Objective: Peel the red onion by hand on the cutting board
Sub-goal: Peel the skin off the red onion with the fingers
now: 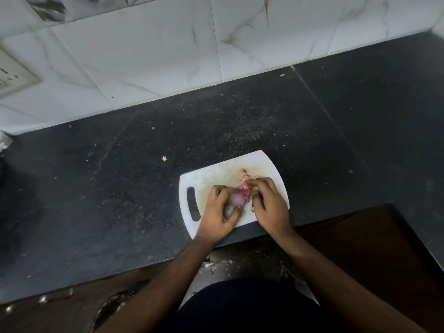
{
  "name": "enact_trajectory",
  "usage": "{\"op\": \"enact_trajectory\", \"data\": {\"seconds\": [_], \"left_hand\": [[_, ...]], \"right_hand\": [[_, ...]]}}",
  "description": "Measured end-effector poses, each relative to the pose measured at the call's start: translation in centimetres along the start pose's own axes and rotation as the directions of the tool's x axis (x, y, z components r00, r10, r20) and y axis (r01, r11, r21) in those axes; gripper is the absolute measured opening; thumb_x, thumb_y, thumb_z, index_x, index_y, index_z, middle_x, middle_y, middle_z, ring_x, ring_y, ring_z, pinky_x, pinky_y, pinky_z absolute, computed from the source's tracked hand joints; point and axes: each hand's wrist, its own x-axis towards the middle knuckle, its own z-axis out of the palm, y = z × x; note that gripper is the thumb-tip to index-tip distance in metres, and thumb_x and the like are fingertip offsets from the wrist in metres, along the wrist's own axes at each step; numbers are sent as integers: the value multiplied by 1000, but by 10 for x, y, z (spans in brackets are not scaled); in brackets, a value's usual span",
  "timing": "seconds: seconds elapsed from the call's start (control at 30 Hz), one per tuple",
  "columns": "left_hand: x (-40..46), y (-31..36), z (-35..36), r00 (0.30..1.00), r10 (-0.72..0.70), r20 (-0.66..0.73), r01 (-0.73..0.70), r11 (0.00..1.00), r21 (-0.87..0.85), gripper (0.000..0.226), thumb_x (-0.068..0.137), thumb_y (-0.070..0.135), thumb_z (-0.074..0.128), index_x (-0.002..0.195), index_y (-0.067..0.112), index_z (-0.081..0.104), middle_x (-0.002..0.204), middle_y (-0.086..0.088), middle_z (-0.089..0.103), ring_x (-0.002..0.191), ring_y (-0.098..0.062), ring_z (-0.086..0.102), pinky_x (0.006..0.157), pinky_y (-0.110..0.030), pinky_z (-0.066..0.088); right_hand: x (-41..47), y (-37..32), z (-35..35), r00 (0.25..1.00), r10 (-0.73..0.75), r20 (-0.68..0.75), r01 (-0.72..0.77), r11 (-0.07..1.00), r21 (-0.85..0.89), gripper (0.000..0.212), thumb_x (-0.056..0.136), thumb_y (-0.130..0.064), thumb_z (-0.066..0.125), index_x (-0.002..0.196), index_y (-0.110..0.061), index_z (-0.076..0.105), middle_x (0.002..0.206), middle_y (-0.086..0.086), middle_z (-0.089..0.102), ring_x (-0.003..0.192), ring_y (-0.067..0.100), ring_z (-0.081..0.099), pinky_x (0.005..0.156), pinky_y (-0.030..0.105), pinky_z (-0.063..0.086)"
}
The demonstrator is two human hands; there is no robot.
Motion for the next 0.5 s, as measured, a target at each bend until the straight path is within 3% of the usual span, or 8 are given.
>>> {"op": "enact_trajectory", "data": {"seconds": [0.13, 0.27, 0.5], "left_hand": [[2, 3, -1, 999, -32, 4, 32, 997, -75, 39, 91, 22, 76, 125, 20, 57, 118, 3, 61, 109, -13, 61, 93, -28, 52], [4, 3, 2, 987, -160, 19, 161, 982, -95, 50, 84, 32, 85, 121, 27, 51, 116, 6, 63, 106, -4, 63, 90, -14, 48], [0, 4, 0, 996, -77, -38, 74, 995, -72, 40, 95, 27, 73, 130, 16, 59, 120, 5, 66, 112, -10, 63, 94, -26, 52]], "right_hand": [[-6, -2, 0, 995, -81, 66, 82, 997, -4, 28, 101, -35, 59, 129, -35, 63, 132, -16, 53, 112, 5, 61, 83, 32, 59], [-4, 1, 2, 995, -89, 50, 89, 996, 6, 22, 102, -43, 57, 120, -33, 67, 125, -17, 61, 115, 5, 62, 83, 38, 59], [-3, 3, 4, 998, -65, 24, 65, 998, -9, 15, 100, -41, 61, 98, -27, 67, 103, -14, 64, 87, 7, 64, 70, 38, 55]]}}
